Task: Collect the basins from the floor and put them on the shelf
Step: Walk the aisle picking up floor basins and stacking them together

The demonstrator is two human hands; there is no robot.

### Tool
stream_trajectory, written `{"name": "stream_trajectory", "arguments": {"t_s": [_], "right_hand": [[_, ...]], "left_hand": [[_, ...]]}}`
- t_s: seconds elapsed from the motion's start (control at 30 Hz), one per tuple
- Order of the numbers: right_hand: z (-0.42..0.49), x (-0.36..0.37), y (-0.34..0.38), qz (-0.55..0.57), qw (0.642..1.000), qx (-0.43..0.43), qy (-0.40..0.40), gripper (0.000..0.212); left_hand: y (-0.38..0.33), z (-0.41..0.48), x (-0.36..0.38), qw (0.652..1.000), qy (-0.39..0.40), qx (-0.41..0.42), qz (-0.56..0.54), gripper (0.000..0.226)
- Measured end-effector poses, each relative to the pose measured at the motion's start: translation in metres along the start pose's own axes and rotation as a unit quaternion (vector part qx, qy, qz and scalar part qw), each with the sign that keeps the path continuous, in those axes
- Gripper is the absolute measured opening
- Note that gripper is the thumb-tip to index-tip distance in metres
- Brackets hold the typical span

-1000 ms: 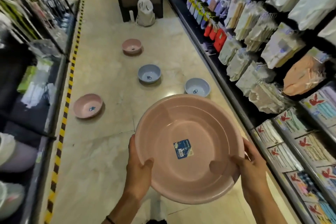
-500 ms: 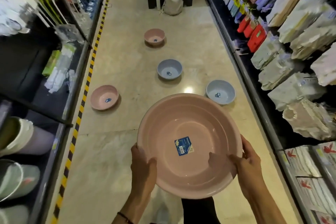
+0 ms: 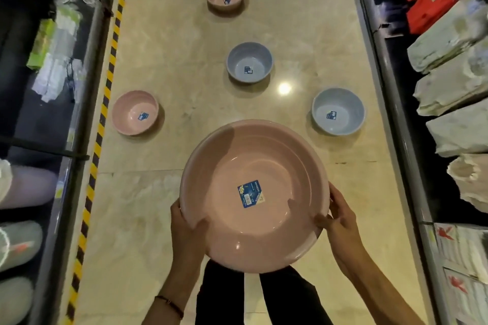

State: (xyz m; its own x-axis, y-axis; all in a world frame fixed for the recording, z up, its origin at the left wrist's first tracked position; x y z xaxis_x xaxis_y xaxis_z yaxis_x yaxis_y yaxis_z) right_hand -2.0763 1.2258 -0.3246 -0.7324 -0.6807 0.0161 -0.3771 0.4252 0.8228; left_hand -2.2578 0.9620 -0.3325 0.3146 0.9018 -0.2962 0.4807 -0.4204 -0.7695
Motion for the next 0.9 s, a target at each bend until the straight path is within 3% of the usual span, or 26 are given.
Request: {"name": "stream_trajectory", "arguments": {"t_s": [0.1, 0.17, 0.53, 0.9], "right_hand": [[0.051, 0.003, -0.033, -0.027, 1.0, 0.007, -0.002, 0.073], [0.08, 0.004, -0.063, -0.041, 0.999, 0.026, -0.014, 0.081], [0.239, 0.026, -0.25, -0.08, 0.993, 0.071, -0.054, 0.081], [0.351, 0.029, -0.423, -0.117, 0.988, 0.044, -0.088, 0.085]], "left_hand": [[0.026, 0.048, 0.018, 1.0, -0.002, -0.016, -0.007, 0.068], [0.05, 0.078, 0.03, 1.0, -0.001, -0.03, 0.001, 0.067], [0.226, 0.241, 0.09, 0.997, 0.014, -0.066, 0.049, 0.067], [0.381, 0.382, 0.163, 0.998, 0.043, -0.024, 0.041, 0.068]]}}
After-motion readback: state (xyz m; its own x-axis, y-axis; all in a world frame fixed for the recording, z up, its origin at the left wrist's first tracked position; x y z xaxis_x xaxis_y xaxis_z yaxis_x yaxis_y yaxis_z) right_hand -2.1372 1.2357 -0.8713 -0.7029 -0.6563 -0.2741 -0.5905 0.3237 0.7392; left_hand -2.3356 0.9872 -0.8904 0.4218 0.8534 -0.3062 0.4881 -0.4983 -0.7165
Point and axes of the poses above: each hand's wrist, its own z-axis towards the middle knuckle, its own x-axis out of the palm, y = z × x, the point moved 5 cm from there along z, towards the middle knuckle, and after that the axes turned 4 degrees about y, right-handed, at the moved point
